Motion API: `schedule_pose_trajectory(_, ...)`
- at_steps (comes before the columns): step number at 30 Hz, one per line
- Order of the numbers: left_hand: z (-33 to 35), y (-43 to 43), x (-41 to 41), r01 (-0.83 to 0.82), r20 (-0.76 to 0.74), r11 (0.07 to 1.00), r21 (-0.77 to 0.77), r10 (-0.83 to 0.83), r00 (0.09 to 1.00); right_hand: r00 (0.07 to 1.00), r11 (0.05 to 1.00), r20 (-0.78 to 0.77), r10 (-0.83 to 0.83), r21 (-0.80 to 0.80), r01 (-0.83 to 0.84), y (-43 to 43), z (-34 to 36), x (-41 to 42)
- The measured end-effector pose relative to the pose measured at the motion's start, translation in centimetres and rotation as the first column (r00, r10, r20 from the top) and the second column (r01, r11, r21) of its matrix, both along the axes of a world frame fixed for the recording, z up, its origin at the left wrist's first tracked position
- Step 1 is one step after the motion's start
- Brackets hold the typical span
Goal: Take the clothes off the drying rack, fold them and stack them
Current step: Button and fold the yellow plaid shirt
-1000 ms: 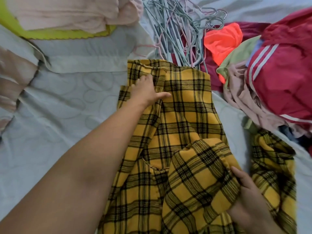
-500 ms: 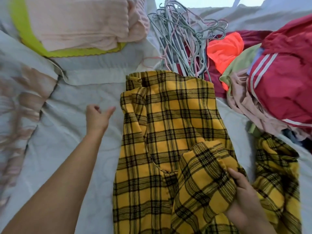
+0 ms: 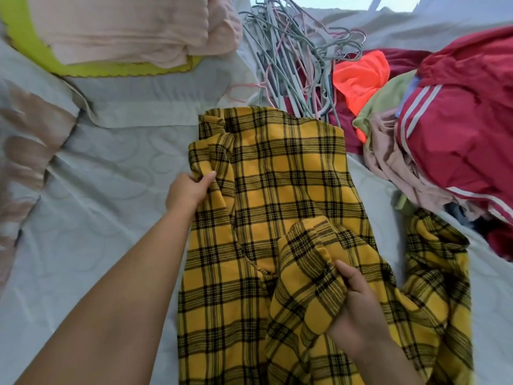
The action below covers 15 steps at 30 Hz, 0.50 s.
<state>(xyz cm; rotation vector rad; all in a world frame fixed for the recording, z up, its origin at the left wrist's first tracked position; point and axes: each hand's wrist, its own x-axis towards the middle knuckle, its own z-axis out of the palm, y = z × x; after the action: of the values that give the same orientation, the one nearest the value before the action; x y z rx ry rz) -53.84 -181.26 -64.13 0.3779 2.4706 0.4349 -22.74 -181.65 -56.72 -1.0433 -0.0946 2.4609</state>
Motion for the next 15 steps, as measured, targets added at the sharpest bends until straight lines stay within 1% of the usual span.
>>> schedule_pose_trajectory(2, 0.2, 1.0, -0.3, 0.043, -0.064, 0.998, -0.036, -0.045, 0.997, 0.999, 1.0, 0.039, 0.013, -0.012, -0.013, 0.2, 0.1, -0.1)
schedule_pose_trajectory(4, 0.6, 0.9, -1.2, 0.048, -0.107, 0.999, -0.021, -0.05, 0.993, 1.0, 1.0, -0.004, 0.026, 0.005, -0.026, 0.3, 0.5, -0.2)
schedule_pose_trajectory(6, 0.9, -0.8, -2.3, 0.008, -0.135, 1.0, 0.022, -0.005, 0.991, 0.996, 1.0, -0.087, 0.025, 0.009, -0.024, 0.4, 0.0, 0.3)
schedule_pose_trajectory(8, 1.5, -3.3, -3.4, -0.096, -0.112, 0.984, 0.15, 0.113, 0.987, 0.996, 0.997, -0.056, 0.068, 0.026, -0.067, 0.5, 0.4, 0.6)
schedule_pose_trajectory(9, 2.1, -4.5, -3.7, -0.189, -0.063, 0.95, 0.248, 0.21, 0.976, 0.993, 0.989, 0.11, 0.048, 0.13, -0.063, 1.0, 0.6, 1.3)
schedule_pose_trajectory(10, 2.7, -5.6, -3.9, -0.307, 0.004, 0.887, 0.346, 0.325, 0.946, 0.997, 0.982, 0.082, -0.009, 0.189, -0.007, 1.1, 0.2, 2.4)
schedule_pose_trajectory(11, 3.5, -6.5, -3.9, -0.419, 0.069, 0.799, 0.431, 0.434, 0.898, 1.0, 0.988, -0.024, -0.003, 0.151, 0.006, 1.1, 0.1, 3.2)
schedule_pose_trajectory(12, 4.2, -6.9, -3.8, -0.495, 0.107, 0.705, 0.508, 0.519, 0.848, 0.994, 0.991, -0.109, 0.029, 0.134, -0.015, 1.0, 0.3, 3.7)
schedule_pose_trajectory(13, 4.9, -6.9, -3.5, -0.521, 0.122, 0.625, 0.581, 0.566, 0.815, 0.985, 0.989, -0.161, 0.055, 0.144, -0.032, 0.9, 0.7, 4.2)
schedule_pose_trajectory(14, 5.1, -6.4, -3.3, -0.487, 0.096, 0.588, 0.645, 0.571, 0.816, 0.981, 0.987, -0.177, 0.074, 0.153, -0.047, 0.9, 1.3, 4.5)
schedule_pose_trajectory(15, 5.5, -5.4, -2.7, -0.409, 0.037, 0.599, 0.689, 0.534, 0.844, 0.983, 0.985, -0.162, 0.086, 0.164, -0.059, 0.9, 1.7, 4.9)
